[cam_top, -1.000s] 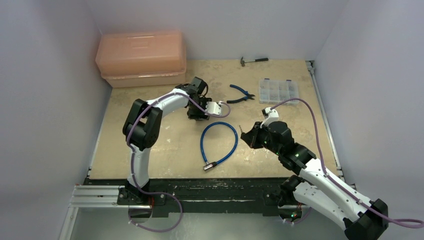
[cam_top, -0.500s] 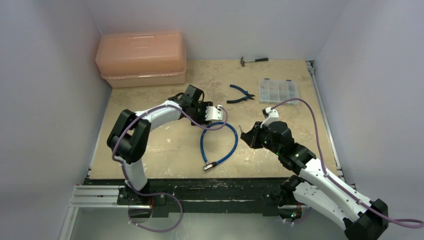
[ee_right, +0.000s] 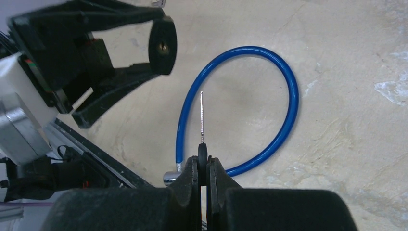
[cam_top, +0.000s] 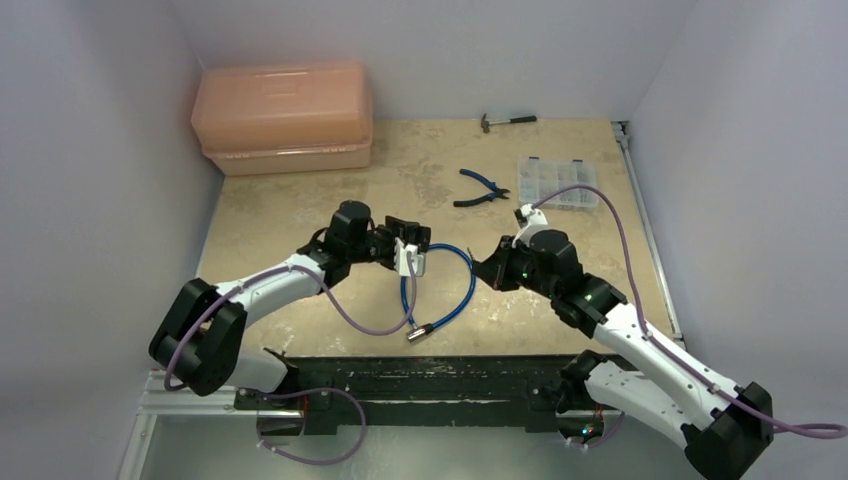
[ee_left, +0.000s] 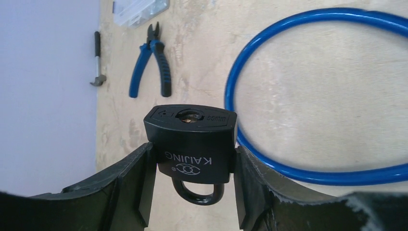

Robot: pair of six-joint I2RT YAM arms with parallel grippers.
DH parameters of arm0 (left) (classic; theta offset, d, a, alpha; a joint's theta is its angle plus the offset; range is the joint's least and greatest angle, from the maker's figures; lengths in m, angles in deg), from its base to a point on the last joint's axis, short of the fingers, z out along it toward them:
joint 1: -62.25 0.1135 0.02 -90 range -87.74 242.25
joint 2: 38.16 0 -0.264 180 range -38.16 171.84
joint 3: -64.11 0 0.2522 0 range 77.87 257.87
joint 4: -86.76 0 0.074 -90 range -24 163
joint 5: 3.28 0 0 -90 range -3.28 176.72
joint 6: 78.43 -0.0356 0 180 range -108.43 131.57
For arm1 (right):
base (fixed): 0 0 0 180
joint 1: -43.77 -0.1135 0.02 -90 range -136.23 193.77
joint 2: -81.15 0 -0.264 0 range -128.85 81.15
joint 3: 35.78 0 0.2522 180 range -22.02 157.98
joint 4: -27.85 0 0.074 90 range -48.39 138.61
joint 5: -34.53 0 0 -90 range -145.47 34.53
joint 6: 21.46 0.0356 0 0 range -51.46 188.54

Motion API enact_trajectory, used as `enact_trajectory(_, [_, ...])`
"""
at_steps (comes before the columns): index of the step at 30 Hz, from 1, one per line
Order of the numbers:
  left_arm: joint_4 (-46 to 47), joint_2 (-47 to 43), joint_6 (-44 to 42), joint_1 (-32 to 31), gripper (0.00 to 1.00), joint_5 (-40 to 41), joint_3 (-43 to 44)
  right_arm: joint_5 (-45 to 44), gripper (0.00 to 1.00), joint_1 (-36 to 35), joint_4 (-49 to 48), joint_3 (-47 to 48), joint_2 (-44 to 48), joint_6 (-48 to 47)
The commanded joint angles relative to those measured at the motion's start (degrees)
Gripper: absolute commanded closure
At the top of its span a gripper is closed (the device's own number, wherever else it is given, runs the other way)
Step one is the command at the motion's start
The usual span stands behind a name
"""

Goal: Unlock with the key

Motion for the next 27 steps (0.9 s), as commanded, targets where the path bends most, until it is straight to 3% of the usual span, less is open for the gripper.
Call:
enact_trajectory(1, [13.6,-4.0,1.8,-0.6,1.00,-4.6,-1.3,3.5,1.00,0.0,-0.2,3.6,-1.0,0.3])
enact_trajectory(6, [13.0,-5.8,0.9,-3.2,1.00,-2.8,-1.0,7.1,1.00,0.0,1.4,4.5,-2.8,-0.3])
enact_trajectory(13, [22.7,-8.7,-1.1,-5.7,1.00,1.3,-7.3,11.0,1.00,0.1,3.8,8.0,-2.6,-1.0])
enact_trajectory(17, [27.5,-10.6,0.3,-5.9,1.00,0.5,-9.2,12.8,1.00,0.0,6.9,11.4,-4.2,-1.9])
enact_trajectory(21, [42.4,-11.8,9.4,-5.9,1.00,0.4,-13.4,13.7,1.00,0.1,11.3,15.1,-5.3,-3.2])
enact_trajectory(27, [42.5,-13.1,9.9,-5.9,1.00,-3.7,-13.4,16.7,1.00,0.0,17.9,20.2,-6.3,-4.7])
